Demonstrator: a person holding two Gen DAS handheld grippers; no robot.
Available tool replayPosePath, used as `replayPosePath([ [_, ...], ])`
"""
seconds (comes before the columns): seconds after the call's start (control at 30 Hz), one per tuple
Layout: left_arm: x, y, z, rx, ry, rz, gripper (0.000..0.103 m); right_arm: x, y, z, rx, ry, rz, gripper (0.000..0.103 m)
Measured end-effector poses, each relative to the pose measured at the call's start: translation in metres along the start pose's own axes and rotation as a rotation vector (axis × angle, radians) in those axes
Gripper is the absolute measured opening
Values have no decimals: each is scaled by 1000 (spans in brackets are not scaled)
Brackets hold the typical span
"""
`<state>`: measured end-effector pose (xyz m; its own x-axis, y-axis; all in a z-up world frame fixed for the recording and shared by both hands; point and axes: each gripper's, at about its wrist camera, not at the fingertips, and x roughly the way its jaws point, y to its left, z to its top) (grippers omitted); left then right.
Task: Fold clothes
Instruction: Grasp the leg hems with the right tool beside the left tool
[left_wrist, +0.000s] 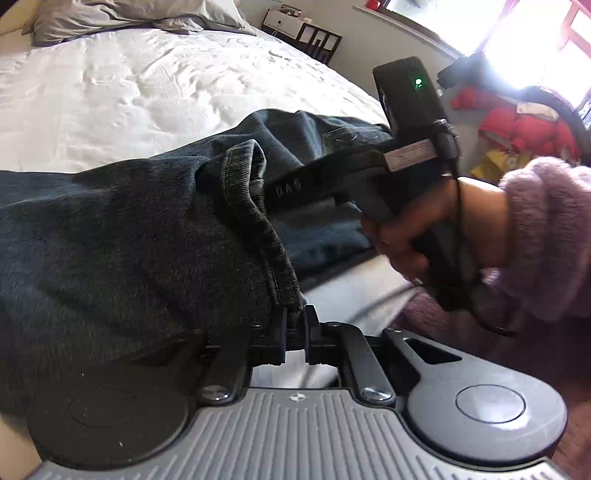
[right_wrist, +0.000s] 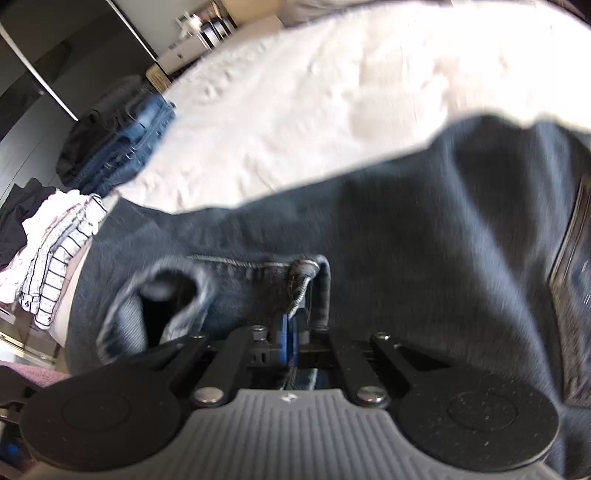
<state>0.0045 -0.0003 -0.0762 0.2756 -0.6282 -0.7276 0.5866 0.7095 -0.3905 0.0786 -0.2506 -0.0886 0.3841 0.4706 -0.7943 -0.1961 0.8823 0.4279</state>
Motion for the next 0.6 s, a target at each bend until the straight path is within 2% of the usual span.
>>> replayPosePath([
  [0.03, 6, 1, 1, -20, 3, -19, 2, 0, -2, 0, 14, 5, -2, 8],
  [0.1, 18, -2, 2, -31, 24, -63, 0, -7, -4, 1, 29, -4, 2, 10],
  [0.2, 29, -22, 0, 67, 50, -57, 0, -26, -10, 5, 33, -36, -6, 21],
  [0.27, 33, -24, 1, 59, 58, -62, 0, -36, -15, 2, 48, -61, 4, 49],
  [0.4, 29, -25, 3, 64, 39, -25, 0, -43, -20, -6, 63, -51, 70, 48],
  [0.53, 25, -24, 3, 69, 36, 66, 0, -41, -19, -11, 61, -20, 152, 48],
  [0.6, 23, -22, 4, 66, 41, 96, 0, -38, -17, -12, 77, -13, 134, 48],
])
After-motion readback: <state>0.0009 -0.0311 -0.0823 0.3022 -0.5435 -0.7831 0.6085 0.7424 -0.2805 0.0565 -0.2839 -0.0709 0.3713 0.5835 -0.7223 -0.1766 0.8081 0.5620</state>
